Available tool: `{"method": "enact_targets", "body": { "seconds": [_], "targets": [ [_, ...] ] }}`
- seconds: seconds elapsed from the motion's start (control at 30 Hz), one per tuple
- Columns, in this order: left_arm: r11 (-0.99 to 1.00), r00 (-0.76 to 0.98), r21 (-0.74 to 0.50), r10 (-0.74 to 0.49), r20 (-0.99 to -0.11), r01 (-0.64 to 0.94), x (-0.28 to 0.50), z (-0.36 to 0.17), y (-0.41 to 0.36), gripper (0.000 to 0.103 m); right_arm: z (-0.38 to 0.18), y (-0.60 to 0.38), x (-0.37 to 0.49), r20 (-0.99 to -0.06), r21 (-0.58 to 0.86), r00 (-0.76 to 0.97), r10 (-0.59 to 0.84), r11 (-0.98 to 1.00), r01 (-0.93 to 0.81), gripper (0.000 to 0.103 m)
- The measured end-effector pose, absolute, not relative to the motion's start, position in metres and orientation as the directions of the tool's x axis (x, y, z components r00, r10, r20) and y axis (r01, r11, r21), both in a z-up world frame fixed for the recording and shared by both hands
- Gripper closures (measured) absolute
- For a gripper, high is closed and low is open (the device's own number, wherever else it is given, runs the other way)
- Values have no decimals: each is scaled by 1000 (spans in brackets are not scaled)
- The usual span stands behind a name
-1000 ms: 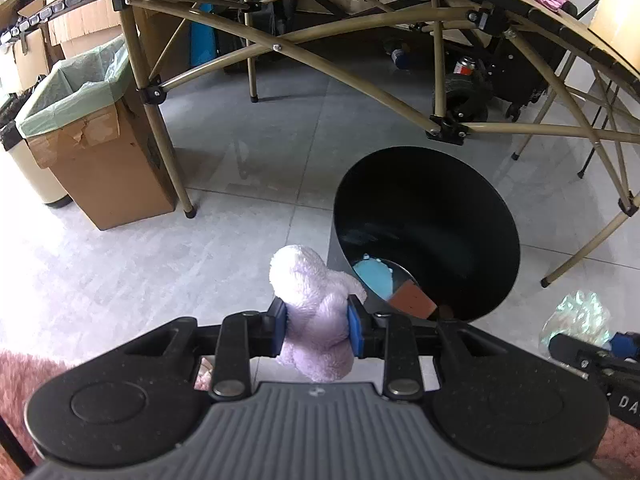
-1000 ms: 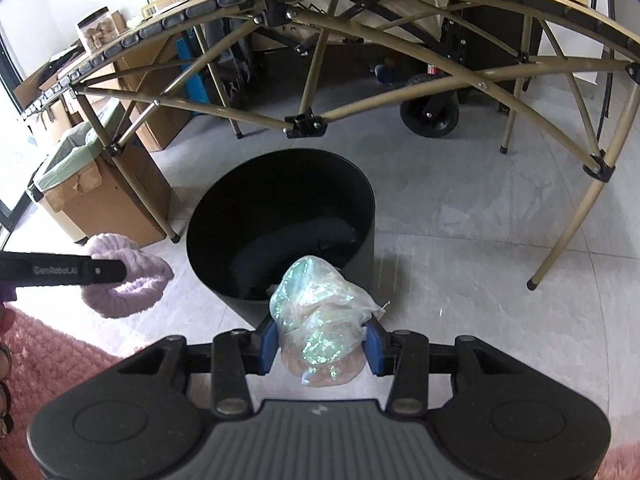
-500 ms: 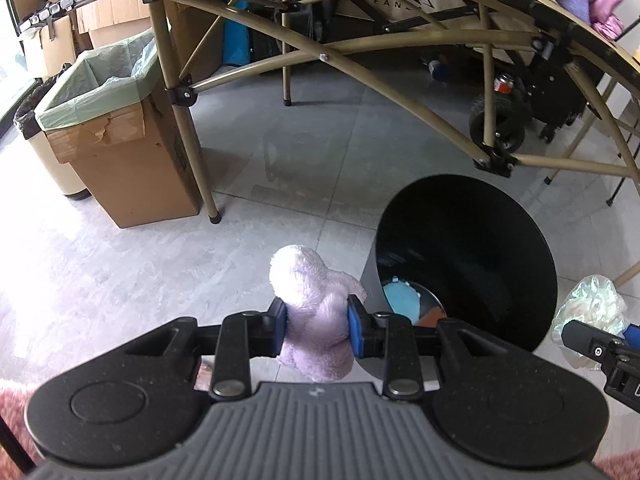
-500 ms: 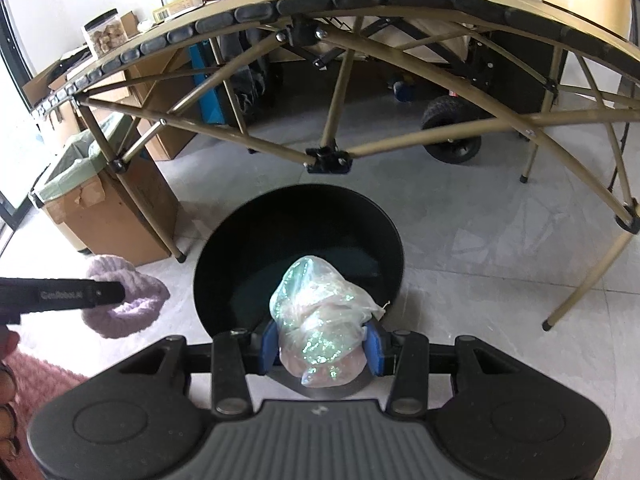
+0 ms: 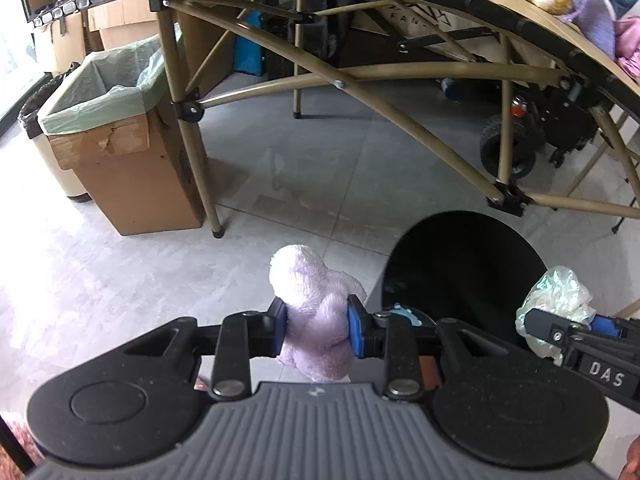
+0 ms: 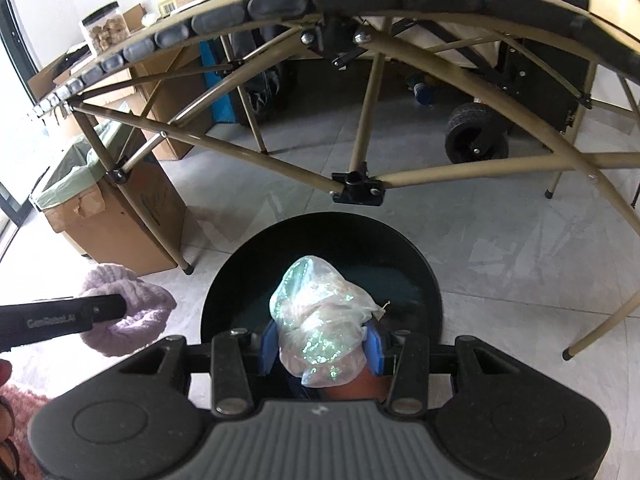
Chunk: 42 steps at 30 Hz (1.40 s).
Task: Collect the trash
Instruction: 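Lower the right tool into the bin and open it to drop the bag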
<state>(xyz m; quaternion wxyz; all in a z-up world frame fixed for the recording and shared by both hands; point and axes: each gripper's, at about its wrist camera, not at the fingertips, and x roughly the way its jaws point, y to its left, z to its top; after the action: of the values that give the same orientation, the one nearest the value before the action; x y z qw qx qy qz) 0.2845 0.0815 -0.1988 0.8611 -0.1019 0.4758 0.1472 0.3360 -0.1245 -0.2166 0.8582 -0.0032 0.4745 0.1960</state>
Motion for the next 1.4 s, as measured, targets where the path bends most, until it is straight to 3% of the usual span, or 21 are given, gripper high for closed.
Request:
{"method": "enact_targets", "body": {
  "seconds": [0.87,0.97,1.1,1.27,1.4],
  "targets": [
    [916,495,-24,194,-847,-400,296,-201,99,72,-256,-88,364,-884,135,386,262,935,-327,59],
    [918,497,-24,192,-846,-397,295,-200,98,72,-258,-91,368,-892,142,372,258,939,-312,50],
    [918,495,-20,195,-847,-395,295,-201,98,72,-263,-95,371,-905,148,350,242,950,-275,15],
    [919,496,-25,190,-847,-395,295,-201,98,72,-267,-94,370,-917,114,343,204,958,-264,0],
    [919,496,-23,191,-847,-393,295,-201,98,72,-266,-95,370,-918,124,336,211,957,-262,0]
  ]
}}
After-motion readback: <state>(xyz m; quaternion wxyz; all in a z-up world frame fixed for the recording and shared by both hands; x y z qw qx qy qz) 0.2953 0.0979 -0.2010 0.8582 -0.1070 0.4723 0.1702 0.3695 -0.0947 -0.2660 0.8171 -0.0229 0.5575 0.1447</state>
